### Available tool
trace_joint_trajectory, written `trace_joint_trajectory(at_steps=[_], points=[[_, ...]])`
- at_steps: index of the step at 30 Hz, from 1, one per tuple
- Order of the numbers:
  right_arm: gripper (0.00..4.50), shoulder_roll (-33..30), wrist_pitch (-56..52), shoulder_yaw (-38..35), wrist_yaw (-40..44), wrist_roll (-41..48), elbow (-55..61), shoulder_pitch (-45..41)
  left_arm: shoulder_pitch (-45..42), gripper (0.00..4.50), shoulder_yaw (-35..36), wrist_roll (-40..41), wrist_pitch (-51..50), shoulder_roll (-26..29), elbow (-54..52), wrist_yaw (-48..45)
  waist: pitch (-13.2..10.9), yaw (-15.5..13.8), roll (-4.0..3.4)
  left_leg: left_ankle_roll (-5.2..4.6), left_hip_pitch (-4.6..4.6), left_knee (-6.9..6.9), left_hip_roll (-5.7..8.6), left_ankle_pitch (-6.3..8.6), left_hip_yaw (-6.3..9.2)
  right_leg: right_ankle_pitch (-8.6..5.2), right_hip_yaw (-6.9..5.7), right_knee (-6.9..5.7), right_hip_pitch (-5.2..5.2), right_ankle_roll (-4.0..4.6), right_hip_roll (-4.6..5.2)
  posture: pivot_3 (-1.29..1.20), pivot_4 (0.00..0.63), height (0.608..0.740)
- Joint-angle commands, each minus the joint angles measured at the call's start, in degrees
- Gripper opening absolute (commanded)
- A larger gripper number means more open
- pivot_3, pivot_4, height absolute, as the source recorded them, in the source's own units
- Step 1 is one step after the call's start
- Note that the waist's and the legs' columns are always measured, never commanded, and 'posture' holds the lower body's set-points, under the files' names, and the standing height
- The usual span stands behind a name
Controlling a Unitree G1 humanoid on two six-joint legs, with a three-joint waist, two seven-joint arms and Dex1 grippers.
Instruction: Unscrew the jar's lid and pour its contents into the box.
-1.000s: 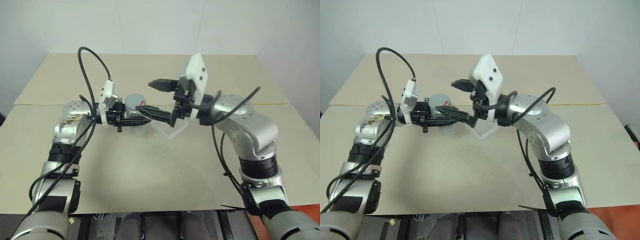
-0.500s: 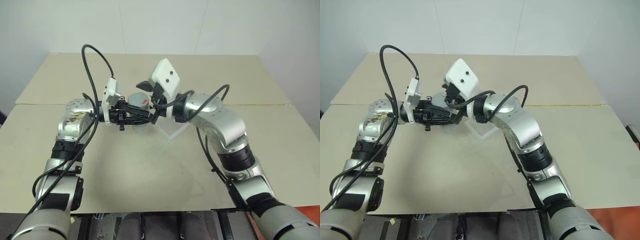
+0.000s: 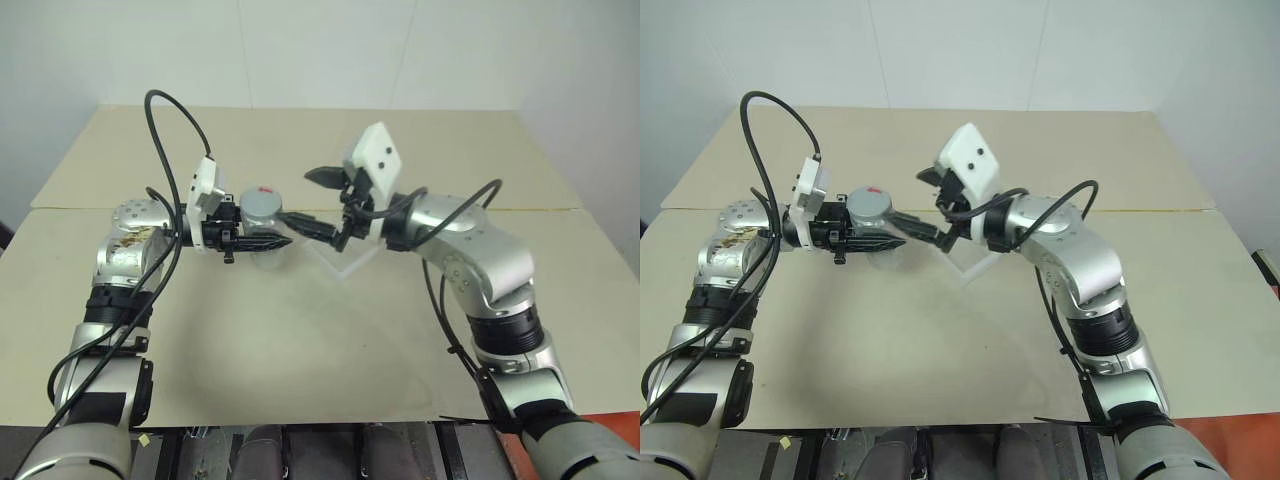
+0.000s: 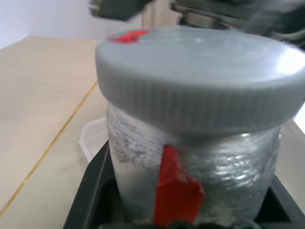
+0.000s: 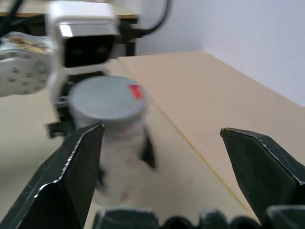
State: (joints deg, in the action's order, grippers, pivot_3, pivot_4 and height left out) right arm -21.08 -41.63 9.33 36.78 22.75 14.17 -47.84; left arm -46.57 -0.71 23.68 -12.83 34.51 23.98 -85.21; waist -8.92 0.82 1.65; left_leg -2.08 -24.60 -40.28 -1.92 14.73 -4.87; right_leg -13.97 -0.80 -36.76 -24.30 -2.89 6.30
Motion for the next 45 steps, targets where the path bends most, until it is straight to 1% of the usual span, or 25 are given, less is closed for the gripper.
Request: trace_joint_trajectory(at_steps=[1,6,9,14,23,33,45], points=[[4.47,-1.1,0.11,-2.46,-0.03,0.59,2.37,0.44,-0.1,1.93,1.16,1.06,-0.09,0.8,-2.31,-0.53,0.0,0.01,0.0,0.0,0.0,0.0,0.0,0.0,0.0,0.0,0.0,0.0,0.0,0.0,0.0,0.0,0.15,0.74],[4.47,-2.46,0.19,-1.46,4.33,3.76,6.55,1.5,-0.46,1.93,0.69,0.67,0.08,0.0,-2.15,-0.27,0.0,0.04,0.0,0.0,0.0,0.0,0.0,0.0,0.0,0.0,0.02,0.0,-0.01,0.0,0.0,0.0,0.15,0.74],[4.47,-0.01,-0.34,-1.11,4.01,5.75,7.74,0.72,-1.43,1.93,0.25,0.1,0.52,-1.27,-1.13,0.59,0.0,0.07,0.0,-0.01,0.0,0.0,-0.01,0.01,0.02,0.0,0.01,0.0,-0.01,0.0,0.0,0.0,0.15,0.74],[4.47,4.8,0.52,2.67,0.33,1.43,3.38,-3.48,-1.87,1.93,-0.11,0.17,0.54,-2.38,-1.42,0.18,0.0,0.15,0.0,0.0,0.0,-0.02,0.0,-0.01,0.01,0.0,0.02,-0.03,-0.01,0.0,0.0,0.0,0.15,0.74],[4.47,8.19,0.95,5.34,-3.72,-4.57,-2.72,-6.36,-1.35,1.93,0.47,0.62,0.34,-2.13,-2.0,-0.18,0.0,0.11,0.0,0.02,-0.01,-0.01,0.01,-0.01,0.0,0.0,-0.01,0.0,-0.01,0.0,0.01,0.0,0.15,0.74],[4.47,6.54,-0.42,2.45,-2.98,-3.35,-0.31,-4.2,-0.52,1.93,1.03,0.96,0.24,-1.06,-2.3,-0.41,0.0,0.13,0.0,0.03,0.0,0.0,0.01,-0.02,0.02,0.0,-0.01,-0.01,-0.01,0.0,0.0,0.0,0.15,0.74],[4.47,2.68,-1.22,0.44,-2.55,-0.52,3.76,-0.88,-0.51,1.93,0.98,1.26,-0.17,-0.61,-2.78,-0.47,0.0,0.09,0.0,0.02,0.0,-0.01,0.01,-0.01,0.01,0.0,0.0,-0.01,-0.01,0.0,0.0,0.0,0.15,0.74]])
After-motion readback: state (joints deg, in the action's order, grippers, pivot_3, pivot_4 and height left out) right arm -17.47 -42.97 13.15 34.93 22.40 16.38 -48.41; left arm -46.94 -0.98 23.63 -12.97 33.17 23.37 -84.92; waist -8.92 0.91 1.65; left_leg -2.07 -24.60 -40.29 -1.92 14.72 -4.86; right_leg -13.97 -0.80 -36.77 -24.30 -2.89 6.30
